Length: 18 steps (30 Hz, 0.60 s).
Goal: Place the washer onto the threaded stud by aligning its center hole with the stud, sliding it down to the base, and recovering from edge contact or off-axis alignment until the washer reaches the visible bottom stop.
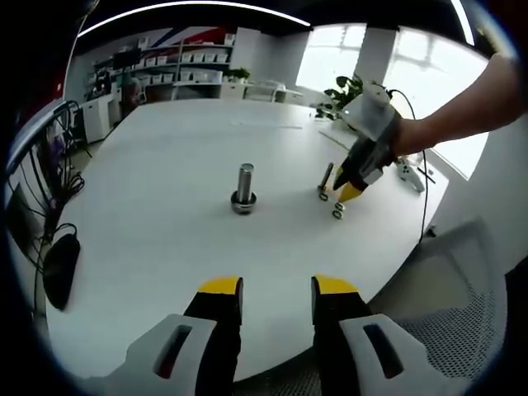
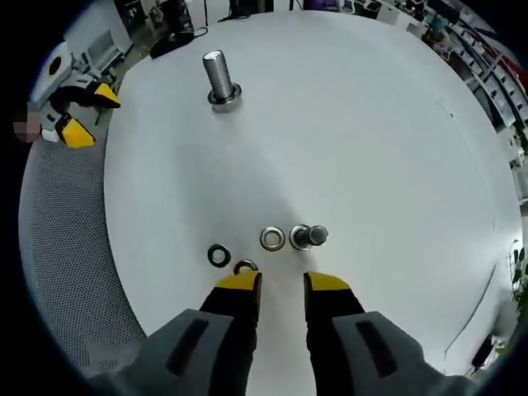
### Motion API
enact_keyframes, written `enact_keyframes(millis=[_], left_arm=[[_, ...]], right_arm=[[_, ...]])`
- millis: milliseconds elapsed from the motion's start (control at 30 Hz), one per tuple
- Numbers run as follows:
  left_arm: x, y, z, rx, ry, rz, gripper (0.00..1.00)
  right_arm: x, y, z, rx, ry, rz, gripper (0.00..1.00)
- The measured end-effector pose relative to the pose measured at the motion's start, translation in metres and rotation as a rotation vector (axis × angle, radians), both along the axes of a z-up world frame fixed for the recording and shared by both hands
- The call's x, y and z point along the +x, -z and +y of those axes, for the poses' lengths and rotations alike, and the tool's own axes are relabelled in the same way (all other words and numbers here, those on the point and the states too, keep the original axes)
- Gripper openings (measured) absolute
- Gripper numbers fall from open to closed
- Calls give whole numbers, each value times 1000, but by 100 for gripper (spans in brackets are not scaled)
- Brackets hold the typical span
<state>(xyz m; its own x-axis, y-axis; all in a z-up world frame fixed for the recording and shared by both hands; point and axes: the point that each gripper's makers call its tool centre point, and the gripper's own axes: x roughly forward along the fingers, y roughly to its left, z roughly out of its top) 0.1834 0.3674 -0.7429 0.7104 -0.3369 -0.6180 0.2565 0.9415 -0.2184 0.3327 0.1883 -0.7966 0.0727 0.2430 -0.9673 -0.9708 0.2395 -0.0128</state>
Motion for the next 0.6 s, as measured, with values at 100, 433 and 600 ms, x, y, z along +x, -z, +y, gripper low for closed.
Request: enact_keyframes(millis=[100, 433, 600], left_arm=[[0, -1, -1, -4, 1, -1, 32], [1, -3, 0, -8, -7, -9, 32], [1, -3, 0, -9, -6, -9, 32]], right_arm=[[-7, -3, 2, 26, -6, 11, 23], [-20, -3, 11, 38, -71, 17, 23], [-23, 3, 13, 7, -110, 15, 22]])
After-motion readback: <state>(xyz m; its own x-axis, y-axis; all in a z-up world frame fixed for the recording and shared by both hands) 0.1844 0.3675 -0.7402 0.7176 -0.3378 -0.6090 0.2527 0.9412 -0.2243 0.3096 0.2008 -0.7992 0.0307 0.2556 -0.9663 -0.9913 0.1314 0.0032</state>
